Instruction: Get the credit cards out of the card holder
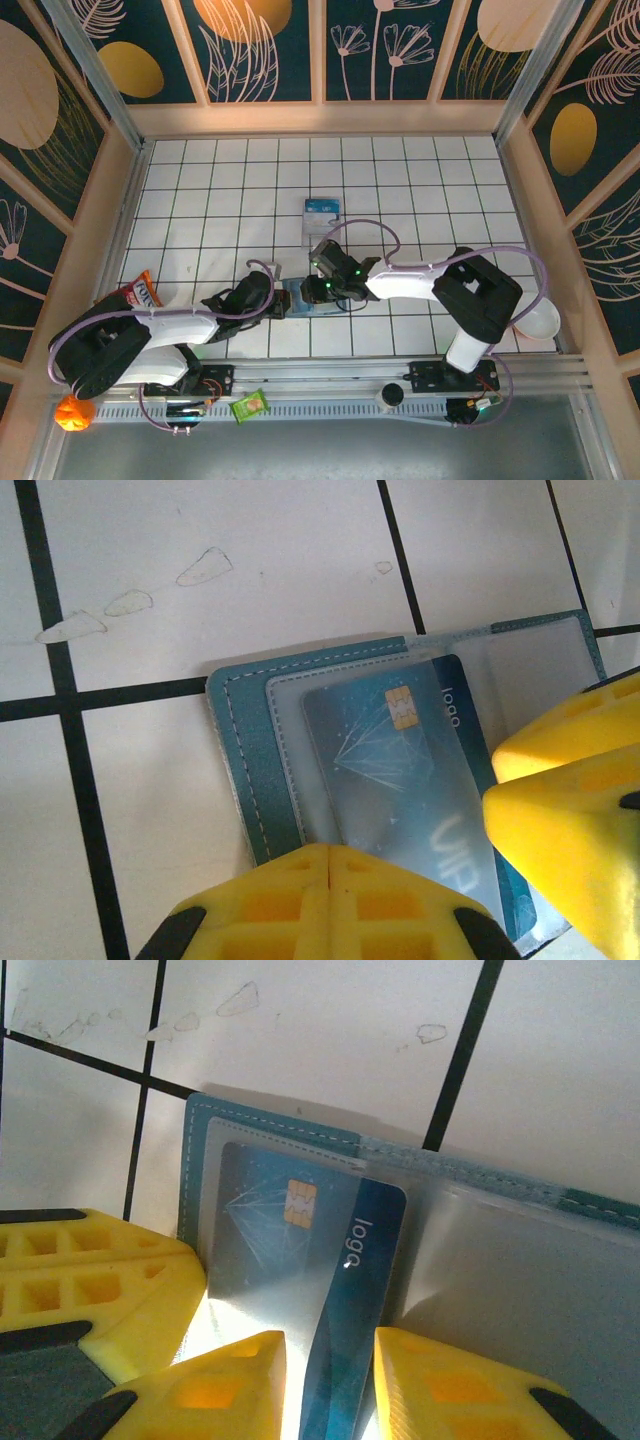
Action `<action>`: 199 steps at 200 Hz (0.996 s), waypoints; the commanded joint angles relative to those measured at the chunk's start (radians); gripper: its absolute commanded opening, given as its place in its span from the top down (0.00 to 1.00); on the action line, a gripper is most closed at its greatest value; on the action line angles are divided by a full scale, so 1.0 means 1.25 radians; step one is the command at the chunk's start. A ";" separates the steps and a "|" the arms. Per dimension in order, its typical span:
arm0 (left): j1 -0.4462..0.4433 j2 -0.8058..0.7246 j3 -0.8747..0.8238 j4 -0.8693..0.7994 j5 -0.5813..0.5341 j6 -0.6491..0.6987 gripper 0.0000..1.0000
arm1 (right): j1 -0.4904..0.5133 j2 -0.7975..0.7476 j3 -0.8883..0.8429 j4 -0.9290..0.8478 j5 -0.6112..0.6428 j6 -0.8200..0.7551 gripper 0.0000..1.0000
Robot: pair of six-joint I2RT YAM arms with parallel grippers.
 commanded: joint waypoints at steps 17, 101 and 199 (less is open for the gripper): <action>0.005 0.034 -0.021 -0.032 0.012 -0.007 1.00 | -0.023 0.008 -0.035 0.050 -0.052 0.017 0.73; 0.005 0.039 -0.016 -0.025 0.019 -0.012 1.00 | -0.052 -0.001 -0.072 0.088 -0.091 0.052 0.90; 0.005 0.016 0.000 -0.045 0.018 -0.003 1.00 | -0.047 -0.135 -0.101 -0.004 -0.010 0.095 1.00</action>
